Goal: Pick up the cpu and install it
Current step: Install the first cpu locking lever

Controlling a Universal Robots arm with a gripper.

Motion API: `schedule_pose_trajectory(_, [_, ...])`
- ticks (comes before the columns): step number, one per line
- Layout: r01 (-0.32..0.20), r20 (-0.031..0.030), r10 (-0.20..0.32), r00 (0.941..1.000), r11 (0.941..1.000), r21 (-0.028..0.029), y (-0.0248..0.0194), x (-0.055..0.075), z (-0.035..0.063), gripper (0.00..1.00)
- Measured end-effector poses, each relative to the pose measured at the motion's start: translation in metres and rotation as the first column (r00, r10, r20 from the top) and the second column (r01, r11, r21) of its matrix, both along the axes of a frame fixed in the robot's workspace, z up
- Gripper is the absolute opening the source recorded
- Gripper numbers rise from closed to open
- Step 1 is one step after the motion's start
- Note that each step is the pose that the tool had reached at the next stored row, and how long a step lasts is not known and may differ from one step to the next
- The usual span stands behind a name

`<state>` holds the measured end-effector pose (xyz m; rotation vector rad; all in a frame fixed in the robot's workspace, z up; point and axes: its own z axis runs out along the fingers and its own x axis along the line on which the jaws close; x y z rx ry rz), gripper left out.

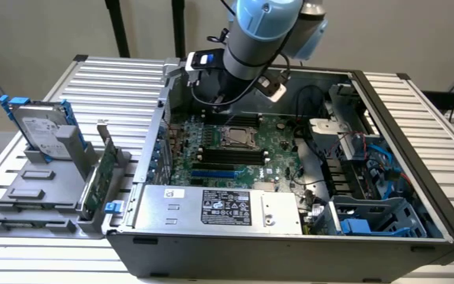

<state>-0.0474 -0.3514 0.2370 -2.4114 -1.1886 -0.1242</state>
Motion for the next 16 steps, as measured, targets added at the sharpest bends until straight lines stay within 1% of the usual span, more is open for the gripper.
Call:
schedule_pose_trajectory(1, [0.0,0.0005,0.0,1.0,1.0,0.0002,0.0,0.003,-0.0006,0.11])
schedule_pose_trajectory(6, [0.0,0.0006,0.0,1.0,1.0,-0.0008,0.0,0.004,-0.0017,0.11])
schedule_pose_trajectory(7, [0.0,0.002,0.0,1.0,1.0,-0.0005,0.0,0.004,-0.0022,0.11])
schedule_pose_trajectory(9, [0.0,0.01,0.0,0.9999,1.0,-0.0008,0.0,0.003,-0.0046,0.11])
schedule_pose_trajectory(11, [0.0,0.0161,0.0,0.9999,1.0,-0.003,0.0,0.002,-0.0072,0.11])
schedule_pose_trajectory(13, [0.0,0.0182,0.0,0.9998,1.0,-0.0069,0.0,0.0,-0.0098,0.11])
schedule_pose_trajectory(16, [0.0,0.0196,0.0,0.9998,0.9999,-0.0138,0.0001,-0.001,-0.0141,0.11])
